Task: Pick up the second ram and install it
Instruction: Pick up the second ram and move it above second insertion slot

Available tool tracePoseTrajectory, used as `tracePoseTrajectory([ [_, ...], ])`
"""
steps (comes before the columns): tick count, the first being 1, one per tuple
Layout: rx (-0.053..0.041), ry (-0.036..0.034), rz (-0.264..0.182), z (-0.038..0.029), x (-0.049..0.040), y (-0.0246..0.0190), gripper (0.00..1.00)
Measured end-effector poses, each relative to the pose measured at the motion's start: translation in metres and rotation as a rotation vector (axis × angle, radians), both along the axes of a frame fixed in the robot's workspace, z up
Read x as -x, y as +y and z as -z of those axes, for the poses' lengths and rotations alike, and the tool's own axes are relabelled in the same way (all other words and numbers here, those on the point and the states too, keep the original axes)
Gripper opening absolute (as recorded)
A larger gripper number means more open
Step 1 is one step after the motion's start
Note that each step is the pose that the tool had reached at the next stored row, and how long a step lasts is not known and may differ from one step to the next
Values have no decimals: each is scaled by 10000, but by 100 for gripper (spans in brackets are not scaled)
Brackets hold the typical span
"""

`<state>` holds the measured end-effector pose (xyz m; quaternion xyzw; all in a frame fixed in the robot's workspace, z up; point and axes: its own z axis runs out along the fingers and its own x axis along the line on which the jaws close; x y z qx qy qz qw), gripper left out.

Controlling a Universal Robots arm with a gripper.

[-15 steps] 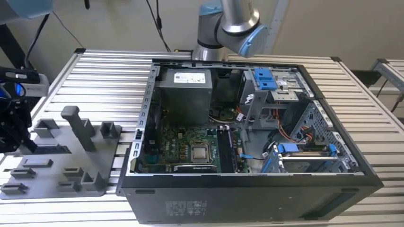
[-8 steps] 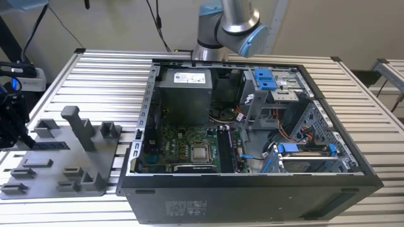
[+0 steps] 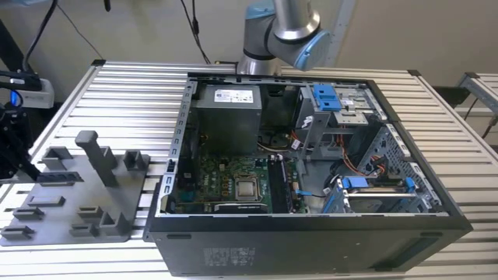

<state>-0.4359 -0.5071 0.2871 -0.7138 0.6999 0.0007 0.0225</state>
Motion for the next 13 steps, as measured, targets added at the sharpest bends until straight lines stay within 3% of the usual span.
tracePoseTrajectory([
  [13, 4, 10, 2, -84, -1, 1, 14],
])
